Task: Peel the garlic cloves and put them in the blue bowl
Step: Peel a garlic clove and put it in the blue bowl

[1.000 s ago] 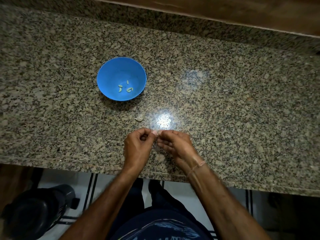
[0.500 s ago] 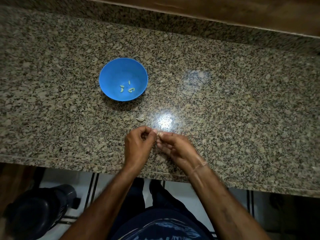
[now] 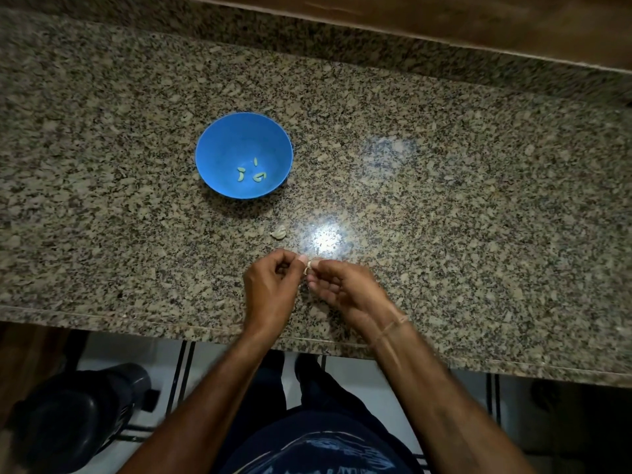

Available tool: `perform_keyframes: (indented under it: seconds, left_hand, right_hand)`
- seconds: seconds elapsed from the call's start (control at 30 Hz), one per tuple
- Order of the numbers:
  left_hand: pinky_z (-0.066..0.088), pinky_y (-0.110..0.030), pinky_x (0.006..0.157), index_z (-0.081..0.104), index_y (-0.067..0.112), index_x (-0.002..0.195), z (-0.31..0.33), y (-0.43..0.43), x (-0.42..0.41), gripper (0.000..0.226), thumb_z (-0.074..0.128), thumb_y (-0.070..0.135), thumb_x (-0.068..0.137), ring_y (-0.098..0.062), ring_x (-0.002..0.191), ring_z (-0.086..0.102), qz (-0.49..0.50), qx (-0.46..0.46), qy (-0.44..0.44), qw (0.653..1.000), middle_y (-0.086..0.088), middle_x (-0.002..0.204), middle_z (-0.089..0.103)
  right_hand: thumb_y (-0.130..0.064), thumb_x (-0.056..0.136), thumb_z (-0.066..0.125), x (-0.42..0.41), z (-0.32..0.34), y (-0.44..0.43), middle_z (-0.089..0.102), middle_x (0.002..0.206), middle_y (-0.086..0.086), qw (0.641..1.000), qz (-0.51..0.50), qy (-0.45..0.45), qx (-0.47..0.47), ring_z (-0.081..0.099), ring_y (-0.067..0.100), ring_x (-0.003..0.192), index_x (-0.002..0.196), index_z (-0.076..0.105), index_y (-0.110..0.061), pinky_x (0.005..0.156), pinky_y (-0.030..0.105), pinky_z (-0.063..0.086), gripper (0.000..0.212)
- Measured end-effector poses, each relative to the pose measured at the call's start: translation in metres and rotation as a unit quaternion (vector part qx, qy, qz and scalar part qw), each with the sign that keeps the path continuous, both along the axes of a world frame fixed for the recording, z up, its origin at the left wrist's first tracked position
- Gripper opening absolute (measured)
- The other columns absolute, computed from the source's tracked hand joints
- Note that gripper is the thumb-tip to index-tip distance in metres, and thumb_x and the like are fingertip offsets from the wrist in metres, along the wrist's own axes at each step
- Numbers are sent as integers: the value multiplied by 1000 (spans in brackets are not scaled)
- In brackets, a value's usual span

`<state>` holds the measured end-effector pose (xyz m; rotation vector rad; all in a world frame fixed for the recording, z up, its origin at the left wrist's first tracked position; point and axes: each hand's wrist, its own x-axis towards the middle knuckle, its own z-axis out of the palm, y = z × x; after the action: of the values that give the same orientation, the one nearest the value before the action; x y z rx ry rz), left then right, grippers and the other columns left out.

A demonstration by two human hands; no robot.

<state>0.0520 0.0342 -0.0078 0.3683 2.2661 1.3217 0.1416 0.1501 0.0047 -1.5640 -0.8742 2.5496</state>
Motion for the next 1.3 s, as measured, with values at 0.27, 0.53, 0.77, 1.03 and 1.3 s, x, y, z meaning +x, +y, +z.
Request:
perform_keyframes:
  seconds: [0.27,0.53,0.77,1.03,1.3]
  left_hand:
    - [45,-26,62,73,8,85,-3,7,-12,10,74,12,94,-12,60,58,136,80,-405,901,-4,70,69]
    - [42,-16,59,66,19,81,-6,-4,-11,19,69,24,98,-12,71,59,-77,-16,69,995,4,76,63]
    - [41,-22,61,68,14,84,-9,-3,-9,22,59,16,104,-9,67,48,15,94,-277,956,5,69,56]
    - [46,-25,65,69,9,95,-5,3,-4,20,51,5,105,-10,69,55,87,137,-384,909,3,70,65]
    - [47,-27,62,71,17,88,-14,-1,1,18,68,31,99,-12,66,60,19,-9,-133,991,4,76,69]
  right_hand:
    - [-7,90,78,6,-22,-11,75,86,-4,773,149,44,614,71,6,82,94,76,-9,76,26,60,4]
    - [-4,92,74,6,-4,-5,76,99,19,989,45,7,140,74,24,83,98,72,1,76,30,64,8]
    - [-10,89,80,8,-18,-14,77,89,-4,857,128,31,499,75,12,88,95,77,-11,82,34,63,7]
    - [-7,89,79,9,-19,-13,77,96,9,921,66,61,378,75,30,93,100,75,-4,86,46,63,11]
    - [-2,92,72,11,-17,-11,76,103,22,987,0,38,159,73,26,87,111,69,3,82,37,62,20]
